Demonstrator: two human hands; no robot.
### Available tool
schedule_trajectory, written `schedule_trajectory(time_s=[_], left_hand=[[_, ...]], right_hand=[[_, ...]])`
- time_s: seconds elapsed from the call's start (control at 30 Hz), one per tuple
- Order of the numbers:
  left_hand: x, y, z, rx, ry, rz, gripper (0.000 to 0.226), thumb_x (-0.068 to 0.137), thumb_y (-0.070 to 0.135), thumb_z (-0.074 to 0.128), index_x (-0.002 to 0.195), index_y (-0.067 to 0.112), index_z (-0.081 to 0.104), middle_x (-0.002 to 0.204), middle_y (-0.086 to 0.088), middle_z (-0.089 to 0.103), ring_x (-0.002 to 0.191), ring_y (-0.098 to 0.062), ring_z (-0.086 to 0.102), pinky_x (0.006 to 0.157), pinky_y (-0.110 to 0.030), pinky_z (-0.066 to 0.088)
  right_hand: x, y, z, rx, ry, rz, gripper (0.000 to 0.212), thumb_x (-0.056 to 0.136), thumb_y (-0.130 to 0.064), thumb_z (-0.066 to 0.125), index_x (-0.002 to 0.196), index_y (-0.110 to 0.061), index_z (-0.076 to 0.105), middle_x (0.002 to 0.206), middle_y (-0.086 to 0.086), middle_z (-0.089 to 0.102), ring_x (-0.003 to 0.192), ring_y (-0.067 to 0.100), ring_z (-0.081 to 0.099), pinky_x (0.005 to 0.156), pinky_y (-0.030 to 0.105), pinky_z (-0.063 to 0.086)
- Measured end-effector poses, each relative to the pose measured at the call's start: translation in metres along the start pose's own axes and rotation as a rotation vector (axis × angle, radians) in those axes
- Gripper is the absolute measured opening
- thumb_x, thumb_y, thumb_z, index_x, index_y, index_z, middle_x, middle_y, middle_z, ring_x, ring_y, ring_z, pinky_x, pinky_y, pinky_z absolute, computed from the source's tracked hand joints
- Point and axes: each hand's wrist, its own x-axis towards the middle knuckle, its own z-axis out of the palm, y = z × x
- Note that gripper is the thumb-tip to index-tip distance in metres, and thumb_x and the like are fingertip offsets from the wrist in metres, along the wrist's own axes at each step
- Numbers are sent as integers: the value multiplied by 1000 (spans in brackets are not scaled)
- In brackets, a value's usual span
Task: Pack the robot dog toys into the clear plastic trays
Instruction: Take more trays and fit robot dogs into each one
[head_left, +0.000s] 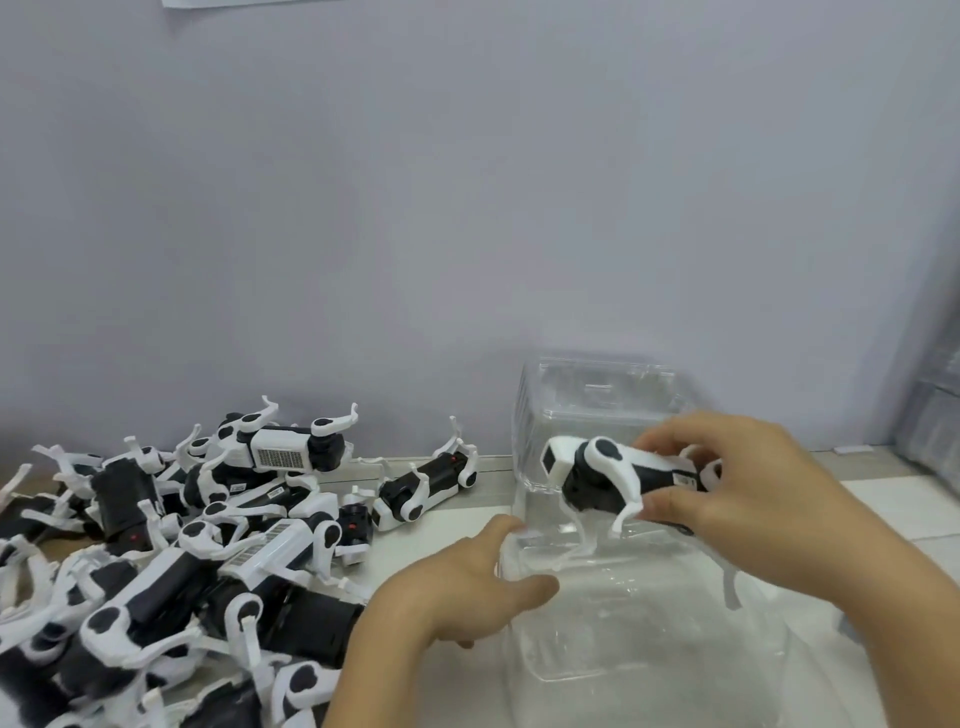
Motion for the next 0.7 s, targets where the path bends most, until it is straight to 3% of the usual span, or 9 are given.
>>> schedule_trajectory(time_s=[0.1, 0.17, 0.27, 0.33, 0.4, 0.6, 0.7], left_hand=[[4, -8, -3, -47, 19, 26, 51, 87, 63, 56, 131, 44, 39, 114, 1, 59, 78, -17, 65, 90, -36, 57], [6, -12, -5, -82, 14, 32, 46, 91, 59, 53, 131, 40, 40, 113, -2, 62, 75, -14, 66, 83, -28, 58], [4, -15, -7, -141, 2, 20, 38, 100, 50, 40, 135, 35, 37, 105, 4, 60, 64, -9, 66, 72, -15, 56], [2, -15, -7, -220, -13, 8, 33, 103, 43, 34, 133, 32, 42, 113, -1, 63, 71, -14, 68, 81, -26, 59], [2, -14, -6, -290, -18, 3, 33, 104, 34, 31, 130, 27, 49, 122, -8, 61, 79, -18, 67, 81, -38, 61], [3, -14, -7, -349, 12, -52, 23, 103, 26, 30, 118, 24, 48, 124, -13, 57, 78, -22, 65, 78, -41, 61], [5, -16, -9, -366, 33, -65, 32, 102, 23, 29, 127, 25, 49, 113, -15, 61, 76, -25, 65, 77, -40, 62]], right_hand=[[3, 6, 13, -121, -74, 29, 23, 75, -25, 84, 81, -40, 69, 82, -15, 62, 68, 1, 58, 60, 16, 45], [5, 6, 22, -209, -128, 38, 24, 75, -26, 83, 86, -40, 67, 92, -19, 59, 80, 0, 55, 71, 22, 44], [7, 5, 33, -220, -189, 26, 27, 74, -27, 84, 87, -41, 65, 94, -22, 56, 85, -2, 52, 73, 23, 42], [7, 2, 40, -178, -202, 6, 26, 75, -29, 83, 88, -41, 65, 96, -22, 57, 86, -2, 53, 73, 22, 43], [7, 0, 47, -146, -199, -2, 25, 77, -30, 82, 90, -41, 63, 99, -21, 58, 88, -1, 54, 75, 24, 45], [7, 0, 41, -62, -197, 1, 24, 74, -28, 84, 84, -40, 66, 85, -19, 63, 72, 6, 62, 65, 24, 51], [6, -4, 38, 22, -224, 1, 22, 75, -27, 84, 85, -36, 67, 83, -23, 65, 64, 7, 66, 59, 21, 52]])
